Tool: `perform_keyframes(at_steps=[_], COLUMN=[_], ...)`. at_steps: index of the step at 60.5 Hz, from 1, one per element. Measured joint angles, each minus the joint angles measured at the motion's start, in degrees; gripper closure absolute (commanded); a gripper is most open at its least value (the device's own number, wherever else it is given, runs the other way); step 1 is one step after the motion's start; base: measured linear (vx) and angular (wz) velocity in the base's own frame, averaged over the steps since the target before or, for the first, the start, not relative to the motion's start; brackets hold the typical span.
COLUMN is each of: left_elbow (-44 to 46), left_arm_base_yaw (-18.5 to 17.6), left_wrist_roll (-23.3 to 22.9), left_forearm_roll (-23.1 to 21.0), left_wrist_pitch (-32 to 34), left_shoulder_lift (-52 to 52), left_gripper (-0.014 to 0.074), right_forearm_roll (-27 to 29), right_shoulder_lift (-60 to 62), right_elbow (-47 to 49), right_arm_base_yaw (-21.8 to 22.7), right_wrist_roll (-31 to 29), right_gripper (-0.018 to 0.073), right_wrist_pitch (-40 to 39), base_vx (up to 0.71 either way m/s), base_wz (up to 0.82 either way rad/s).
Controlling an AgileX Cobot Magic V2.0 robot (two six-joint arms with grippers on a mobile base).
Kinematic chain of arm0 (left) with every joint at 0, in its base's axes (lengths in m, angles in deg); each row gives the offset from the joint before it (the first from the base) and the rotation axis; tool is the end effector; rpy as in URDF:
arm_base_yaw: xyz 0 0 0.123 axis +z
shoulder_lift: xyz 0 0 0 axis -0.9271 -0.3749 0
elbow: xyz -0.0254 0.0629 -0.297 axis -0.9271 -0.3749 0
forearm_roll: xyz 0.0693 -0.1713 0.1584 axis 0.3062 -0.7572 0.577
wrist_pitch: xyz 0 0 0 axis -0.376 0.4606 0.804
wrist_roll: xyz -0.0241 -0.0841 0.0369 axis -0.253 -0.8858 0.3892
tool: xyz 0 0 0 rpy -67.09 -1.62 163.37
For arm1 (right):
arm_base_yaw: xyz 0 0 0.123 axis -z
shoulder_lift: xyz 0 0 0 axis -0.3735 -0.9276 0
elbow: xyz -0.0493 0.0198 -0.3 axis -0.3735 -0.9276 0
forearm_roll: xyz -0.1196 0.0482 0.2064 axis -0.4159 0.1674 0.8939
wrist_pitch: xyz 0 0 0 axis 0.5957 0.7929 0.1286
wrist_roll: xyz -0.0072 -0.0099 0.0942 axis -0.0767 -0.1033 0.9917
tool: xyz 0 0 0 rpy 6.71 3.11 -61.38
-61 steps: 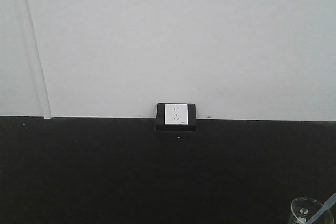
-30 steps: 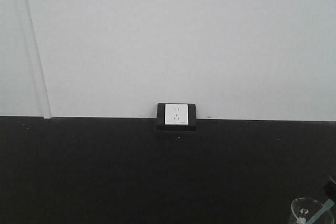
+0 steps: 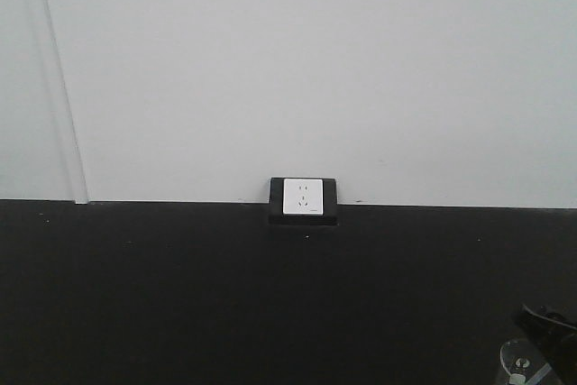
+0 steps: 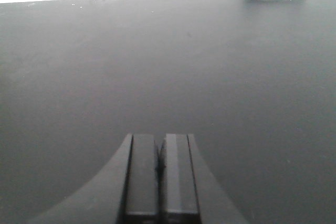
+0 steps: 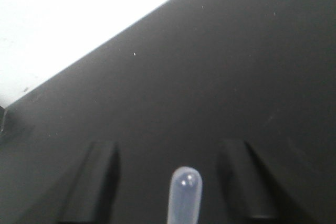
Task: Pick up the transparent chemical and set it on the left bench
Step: 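Lift the pipette up out of the beaker with the right gripper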
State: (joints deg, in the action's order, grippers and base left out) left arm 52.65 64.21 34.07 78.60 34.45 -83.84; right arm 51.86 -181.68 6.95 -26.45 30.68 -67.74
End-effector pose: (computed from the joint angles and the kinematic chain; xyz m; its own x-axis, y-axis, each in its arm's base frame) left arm 0.0323 -0.0021 0.2039 0.0605 0.0280 -0.9978 0.0641 0.9974 0.0319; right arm 0.2926 -0.0136 0.1951 -0.1489 0.5013 -0.8523 0.4415 0.8050 0.3963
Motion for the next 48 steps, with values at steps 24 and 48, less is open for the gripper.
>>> perform_keyframes(at_steps=[24, 48], left_elbow=[0.00, 0.00], left_arm_base_yaw=[0.00, 0.00], left_wrist_roll=[0.00, 0.00], left_forearm_roll=[0.00, 0.00], left_wrist_pitch=[0.00, 0.00], left_shoulder_lift=[0.00, 0.00], left_gripper=[0.0600, 0.0600], right_forearm_roll=[-3.67, -12.62], right_shoulder_lift=[0.00, 14.22], right_elbow=[0.00, 0.82], right_arm_base_yaw=[0.00, 0.00], right_wrist_roll=[-1.59, -17.35], right_gripper=[0.0566, 0.0564], right_wrist_pitch=[-0.33, -0.25], base_vx=[0.00, 0.00], base_wz=[0.00, 0.00])
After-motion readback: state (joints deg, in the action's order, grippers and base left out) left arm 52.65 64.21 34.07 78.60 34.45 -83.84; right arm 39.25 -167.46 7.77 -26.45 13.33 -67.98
